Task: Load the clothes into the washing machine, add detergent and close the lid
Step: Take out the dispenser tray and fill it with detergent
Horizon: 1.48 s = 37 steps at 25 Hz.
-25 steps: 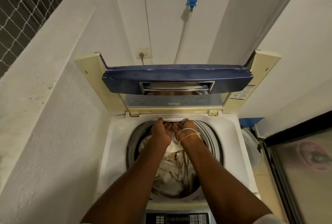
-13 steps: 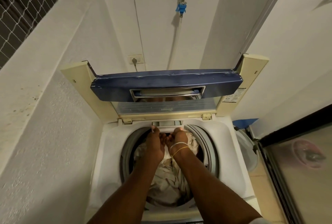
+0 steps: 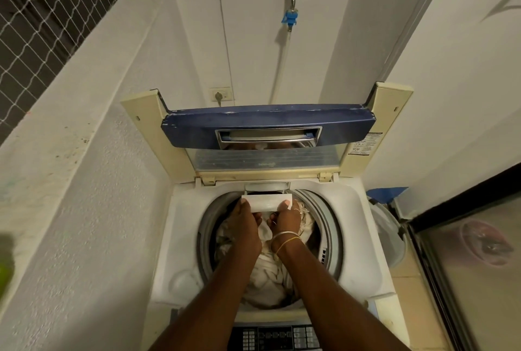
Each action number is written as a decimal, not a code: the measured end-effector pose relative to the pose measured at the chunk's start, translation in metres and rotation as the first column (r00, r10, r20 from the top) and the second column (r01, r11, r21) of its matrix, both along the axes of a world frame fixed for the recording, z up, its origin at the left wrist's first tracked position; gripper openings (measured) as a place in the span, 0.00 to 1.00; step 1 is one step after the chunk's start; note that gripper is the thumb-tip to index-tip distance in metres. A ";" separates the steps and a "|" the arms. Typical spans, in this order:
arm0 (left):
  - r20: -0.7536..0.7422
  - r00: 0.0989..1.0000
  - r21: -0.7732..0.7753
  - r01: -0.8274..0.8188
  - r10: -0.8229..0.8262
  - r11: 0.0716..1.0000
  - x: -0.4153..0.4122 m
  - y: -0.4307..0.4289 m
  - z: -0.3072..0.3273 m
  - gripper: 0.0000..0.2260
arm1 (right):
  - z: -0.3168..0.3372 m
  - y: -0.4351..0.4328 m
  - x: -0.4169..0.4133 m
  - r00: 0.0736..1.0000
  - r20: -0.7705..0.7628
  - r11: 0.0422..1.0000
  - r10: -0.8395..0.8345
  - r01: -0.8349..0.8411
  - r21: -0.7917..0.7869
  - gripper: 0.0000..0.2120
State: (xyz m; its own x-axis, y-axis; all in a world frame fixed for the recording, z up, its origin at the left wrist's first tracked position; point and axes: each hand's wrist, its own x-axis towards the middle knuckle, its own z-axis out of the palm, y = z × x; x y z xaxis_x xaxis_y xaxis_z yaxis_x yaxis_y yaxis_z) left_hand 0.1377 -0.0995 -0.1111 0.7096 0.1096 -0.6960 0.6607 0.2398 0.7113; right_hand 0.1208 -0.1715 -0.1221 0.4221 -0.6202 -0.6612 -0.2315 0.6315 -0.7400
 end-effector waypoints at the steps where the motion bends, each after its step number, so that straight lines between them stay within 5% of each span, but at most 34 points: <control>1: 0.008 1.000 0.012 -0.003 0.003 1.000 0.000 0.002 0.001 0.18 | -0.003 0.001 -0.002 1.000 0.004 1.000 0.020 -0.020 -0.024 0.12; 10: 0.044 0.997 -0.133 -0.058 0.065 0.989 -0.027 0.021 0.012 0.10 | 0.006 0.004 -0.036 0.994 0.070 0.997 0.081 -0.080 -0.014 0.08; 13: 0.030 0.998 -0.113 -0.052 0.056 0.992 -0.037 0.025 0.015 0.17 | 0.013 -0.001 -0.044 0.992 0.058 0.991 0.116 -0.111 -0.080 0.08; 20: 0.131 0.991 -0.154 0.008 0.012 0.988 -0.065 0.023 0.033 0.16 | 0.018 -0.022 -0.060 0.946 0.111 0.916 0.306 -0.261 -0.304 0.14; 26: 0.265 0.964 0.067 -0.039 0.020 0.997 -0.094 0.025 0.084 0.10 | 0.063 -0.030 -0.081 0.864 0.132 0.784 0.486 -0.364 -0.504 0.17; 31: 0.427 0.904 0.228 -0.067 -0.038 0.971 -0.110 0.022 0.105 0.17 | 0.098 -0.038 -0.089 0.708 0.108 0.577 0.698 -0.467 -0.670 0.19; 37: 0.515 0.846 0.234 -0.296 0.141 0.926 -0.142 0.021 0.168 0.13 | 0.159 -0.035 -0.097 0.614 0.185 0.535 0.767 -0.453 -0.713 0.15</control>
State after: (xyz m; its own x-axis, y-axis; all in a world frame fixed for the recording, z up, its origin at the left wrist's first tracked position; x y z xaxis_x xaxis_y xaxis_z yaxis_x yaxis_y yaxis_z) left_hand -0.0043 -0.0784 0.0565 0.8764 0.4454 -0.1833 0.1723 0.0653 0.9829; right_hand 0.0236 -0.2068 0.0373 0.9675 -0.2420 0.0736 0.0500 -0.1021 -0.9935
